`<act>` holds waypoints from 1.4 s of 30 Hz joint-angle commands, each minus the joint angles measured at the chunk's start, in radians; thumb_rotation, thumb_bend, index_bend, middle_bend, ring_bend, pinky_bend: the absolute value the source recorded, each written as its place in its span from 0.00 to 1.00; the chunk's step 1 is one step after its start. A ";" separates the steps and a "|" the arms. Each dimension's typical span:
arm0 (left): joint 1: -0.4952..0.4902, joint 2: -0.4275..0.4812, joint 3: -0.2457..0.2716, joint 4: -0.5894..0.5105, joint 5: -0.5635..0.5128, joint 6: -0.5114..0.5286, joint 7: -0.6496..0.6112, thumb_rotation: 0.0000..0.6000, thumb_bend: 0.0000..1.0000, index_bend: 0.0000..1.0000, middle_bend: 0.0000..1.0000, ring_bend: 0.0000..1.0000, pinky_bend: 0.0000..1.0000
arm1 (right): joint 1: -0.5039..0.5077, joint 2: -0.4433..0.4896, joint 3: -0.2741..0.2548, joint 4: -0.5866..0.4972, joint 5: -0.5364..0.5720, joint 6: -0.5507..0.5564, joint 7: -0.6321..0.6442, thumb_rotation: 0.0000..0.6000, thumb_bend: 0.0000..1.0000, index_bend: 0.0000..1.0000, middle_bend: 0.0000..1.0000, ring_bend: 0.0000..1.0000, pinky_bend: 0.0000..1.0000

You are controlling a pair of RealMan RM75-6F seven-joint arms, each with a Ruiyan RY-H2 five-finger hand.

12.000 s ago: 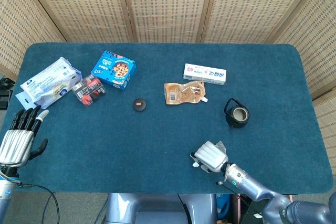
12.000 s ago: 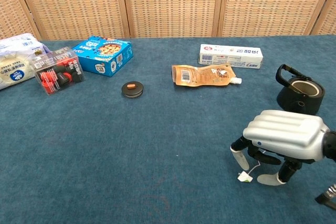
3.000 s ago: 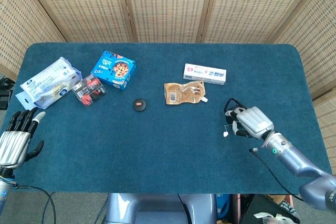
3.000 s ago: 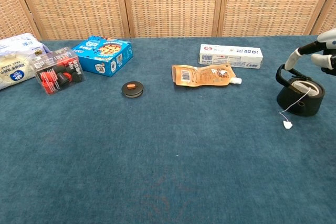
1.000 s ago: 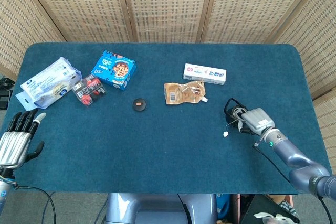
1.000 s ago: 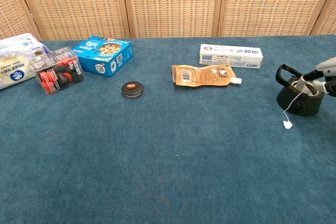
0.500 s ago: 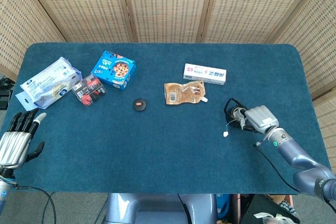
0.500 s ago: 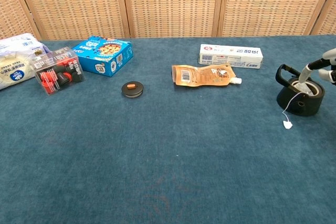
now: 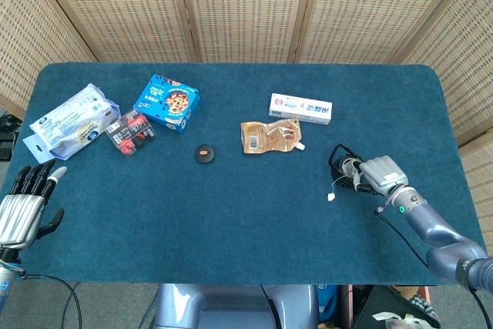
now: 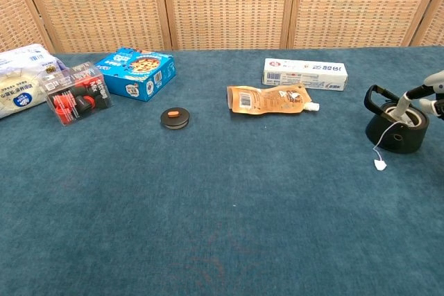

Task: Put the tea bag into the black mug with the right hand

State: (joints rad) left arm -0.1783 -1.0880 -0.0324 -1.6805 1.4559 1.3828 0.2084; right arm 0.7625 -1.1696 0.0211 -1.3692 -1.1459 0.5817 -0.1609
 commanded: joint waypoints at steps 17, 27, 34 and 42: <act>-0.001 -0.003 0.000 0.004 -0.002 -0.004 0.000 1.00 0.41 0.07 0.00 0.00 0.00 | 0.009 -0.037 -0.010 0.056 0.014 -0.015 -0.014 0.13 0.90 0.22 0.93 0.90 0.96; 0.000 -0.005 0.000 0.005 0.002 0.000 -0.003 1.00 0.41 0.07 0.00 0.00 0.00 | -0.008 0.029 0.001 -0.043 -0.006 0.057 -0.031 0.14 0.90 0.22 0.92 0.90 0.96; 0.002 -0.005 0.000 0.006 0.001 0.002 -0.007 1.00 0.41 0.07 0.00 0.00 0.00 | -0.024 0.078 0.005 -0.116 -0.013 0.106 -0.051 0.14 0.90 0.22 0.92 0.90 0.96; 0.007 -0.009 0.005 0.003 -0.001 0.001 -0.014 1.00 0.41 0.07 0.00 0.00 0.00 | -0.100 0.141 0.034 -0.230 -0.037 0.284 -0.036 0.15 0.90 0.22 0.92 0.90 0.96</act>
State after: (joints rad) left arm -0.1726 -1.0965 -0.0282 -1.6771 1.4555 1.3841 0.1952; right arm 0.7025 -1.0521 0.0385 -1.5563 -1.1691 0.7888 -0.2119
